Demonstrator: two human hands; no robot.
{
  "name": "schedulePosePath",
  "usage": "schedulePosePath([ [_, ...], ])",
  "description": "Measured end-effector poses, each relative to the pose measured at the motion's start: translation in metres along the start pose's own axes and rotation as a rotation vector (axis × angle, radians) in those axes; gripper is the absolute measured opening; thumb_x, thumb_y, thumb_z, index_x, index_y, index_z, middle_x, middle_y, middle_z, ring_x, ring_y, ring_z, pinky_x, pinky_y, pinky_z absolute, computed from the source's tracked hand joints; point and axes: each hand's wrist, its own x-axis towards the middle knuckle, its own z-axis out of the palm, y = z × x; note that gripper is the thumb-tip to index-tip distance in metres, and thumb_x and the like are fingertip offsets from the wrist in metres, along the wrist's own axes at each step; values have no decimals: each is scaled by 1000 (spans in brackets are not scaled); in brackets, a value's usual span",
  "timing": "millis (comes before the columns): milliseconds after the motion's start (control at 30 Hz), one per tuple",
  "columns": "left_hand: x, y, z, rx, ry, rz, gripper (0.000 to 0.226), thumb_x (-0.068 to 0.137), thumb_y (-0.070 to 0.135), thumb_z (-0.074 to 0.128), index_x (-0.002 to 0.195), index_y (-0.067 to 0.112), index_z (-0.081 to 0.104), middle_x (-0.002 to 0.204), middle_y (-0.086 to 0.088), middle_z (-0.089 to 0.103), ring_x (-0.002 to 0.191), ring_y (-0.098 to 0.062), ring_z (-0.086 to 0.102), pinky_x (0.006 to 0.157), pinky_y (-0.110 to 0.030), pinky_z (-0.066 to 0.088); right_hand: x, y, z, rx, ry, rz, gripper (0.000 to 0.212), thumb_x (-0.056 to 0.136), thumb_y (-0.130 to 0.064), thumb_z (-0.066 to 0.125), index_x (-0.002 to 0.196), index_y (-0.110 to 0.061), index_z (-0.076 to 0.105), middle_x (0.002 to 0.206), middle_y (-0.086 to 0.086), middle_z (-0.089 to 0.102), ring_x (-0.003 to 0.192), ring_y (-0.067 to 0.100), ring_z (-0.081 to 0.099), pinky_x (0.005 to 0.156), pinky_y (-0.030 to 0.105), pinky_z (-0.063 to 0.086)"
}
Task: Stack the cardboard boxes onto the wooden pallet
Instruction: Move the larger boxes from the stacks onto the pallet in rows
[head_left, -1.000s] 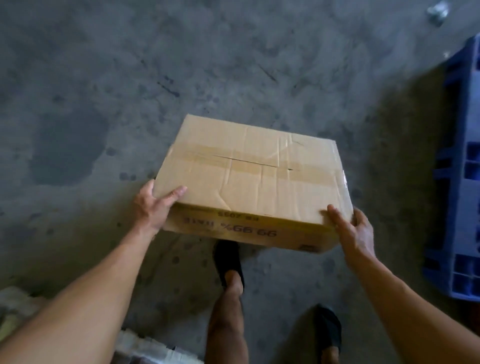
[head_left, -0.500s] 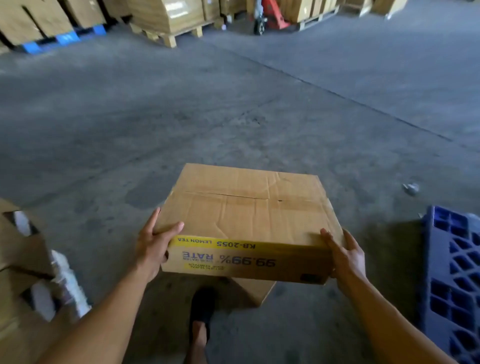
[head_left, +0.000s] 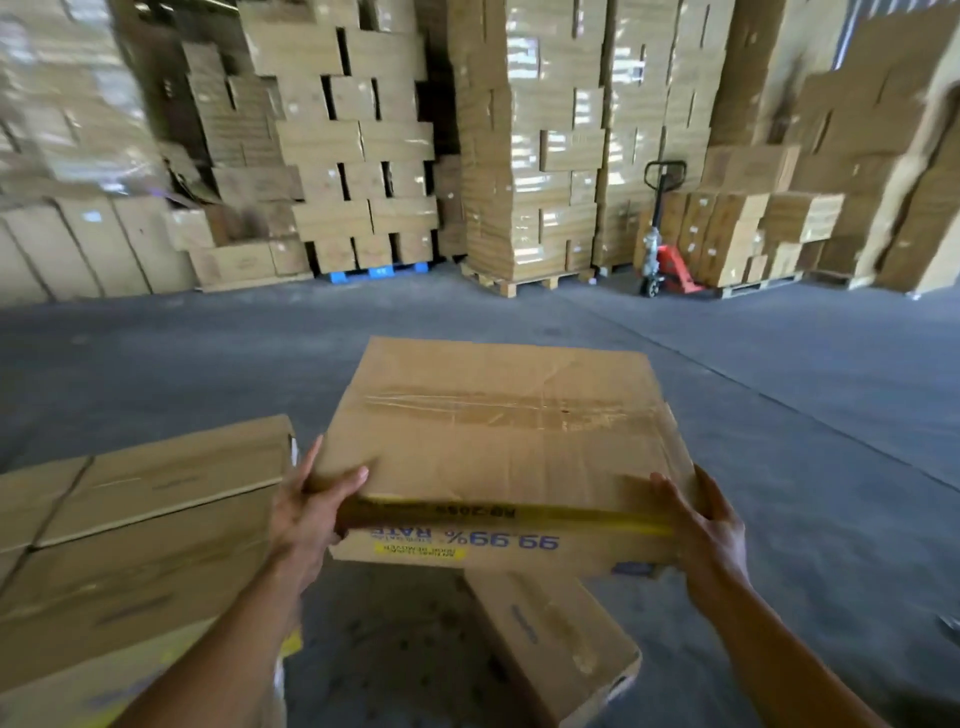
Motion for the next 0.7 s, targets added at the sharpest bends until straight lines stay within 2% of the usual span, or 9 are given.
schedulePosePath([
  [100,-55,16,-47,-72,75,23,92,44,45,91,129,52,56,116,12,71,97,-8,67,77,-38,53,-41,-8,-1,-9,-97,-22,81,77,-49,76,149,-34,42,151,2,43,130,30,47,107,56,43],
  [133,-75,20,-64,-77,99,28,89,48,41,91,130,50,56,114,13,71,95,-8,67,73,-36,53,-54,-9,1,-23,-135,-33,82,77,-50,76,149,-34,41,151,3,43,130,31,47,108,56,42],
  [233,-134,20,-114,-74,203,50,73,73,21,85,134,46,55,114,8,73,98,-19,71,67,-39,56,-91,-8,13,-62,-251,-48,81,75,-52,75,147,-31,45,147,6,50,128,32,52,108,54,43],
  [333,-187,22,-165,-94,369,69,68,77,16,82,134,40,56,118,4,70,100,-22,68,62,-36,57,-130,-4,39,-76,-368,-38,75,72,-56,79,139,-35,51,138,4,58,121,32,57,102,58,47],
  [433,-228,21,-215,-144,440,60,65,77,12,82,128,46,59,113,10,70,94,-20,71,58,-37,58,-164,1,74,-145,-391,-71,56,79,-50,78,129,-33,60,134,1,58,128,32,51,107,44,40],
  [467,-241,21,-232,-150,451,59,65,77,13,82,126,49,59,112,14,69,94,-21,71,59,-40,59,-174,3,87,-161,-400,-105,49,80,-46,78,124,-33,61,131,1,59,129,31,50,107,41,37],
  [600,-292,21,-294,-150,546,61,82,69,21,86,141,37,50,128,6,57,105,-30,65,77,-56,58,-209,15,140,-217,-532,-128,62,79,-43,79,133,-18,62,139,12,59,131,34,51,113,46,36],
  [700,-327,25,-336,-95,666,54,82,70,21,86,142,31,49,129,-1,59,102,-31,67,86,-53,56,-250,25,172,-148,-600,-92,65,73,-41,82,129,-13,63,136,13,61,131,31,51,113,43,35],
])
